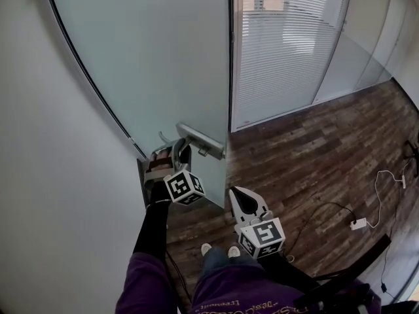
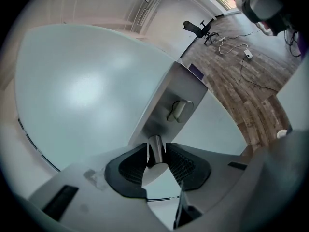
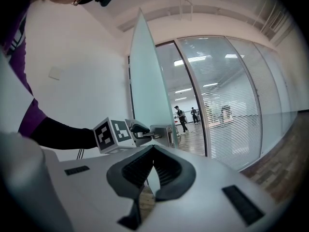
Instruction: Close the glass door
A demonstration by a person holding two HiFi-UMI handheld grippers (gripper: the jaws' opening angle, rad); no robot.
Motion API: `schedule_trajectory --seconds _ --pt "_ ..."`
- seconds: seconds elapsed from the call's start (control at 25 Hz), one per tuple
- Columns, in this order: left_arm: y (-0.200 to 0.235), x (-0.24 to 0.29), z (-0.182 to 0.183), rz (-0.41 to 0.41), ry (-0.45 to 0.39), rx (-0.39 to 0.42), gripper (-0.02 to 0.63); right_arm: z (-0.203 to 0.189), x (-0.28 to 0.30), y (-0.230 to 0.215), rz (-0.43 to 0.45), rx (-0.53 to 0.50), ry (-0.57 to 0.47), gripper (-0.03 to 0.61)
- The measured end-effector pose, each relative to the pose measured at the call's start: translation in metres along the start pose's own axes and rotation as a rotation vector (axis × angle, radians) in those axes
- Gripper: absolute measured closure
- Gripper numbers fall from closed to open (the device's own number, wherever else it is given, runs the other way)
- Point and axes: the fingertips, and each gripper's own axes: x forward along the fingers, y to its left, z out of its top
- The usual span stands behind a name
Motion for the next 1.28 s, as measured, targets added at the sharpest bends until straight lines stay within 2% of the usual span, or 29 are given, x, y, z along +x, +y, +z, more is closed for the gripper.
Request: schedule_trajectory --seconds 0.36,0.52,0.68,0.76,1.12,1.28 --pt "0.006 0.033 0.026 -0.041 -0.027 0.029 0.508 0.015 0.031 -0.026 -0.062 0.018 -0.017 0.581" --pt "0.004 0.046 0.038 -0.089 -0.101 0.029 0.508 0.022 0.05 -0.038 -0.087 0.019 -0.023 0.581" --pt "0.009 0.066 0.044 -0.103 -0.154 0.095 0.508 0.026 0.079 -0.047 -0.1 0.019 -0.018 0.581" --pt "0.007 0.067 0.047 -0.109 -0.179 0.103 0.508 0.026 0.085 -0.046 -0.105 0.016 -0.018 0.581" --pt "0.006 0.084 0.054 -0.082 -0.299 0.198 0.508 0.026 0.119 -0.056 -0.145 0.008 -0.025 0.581" --pt "0.006 0.09 0.055 -0.078 -0.374 0.188 0.508 0.024 0.13 -0.062 -0.182 0.005 -0.035 0.581"
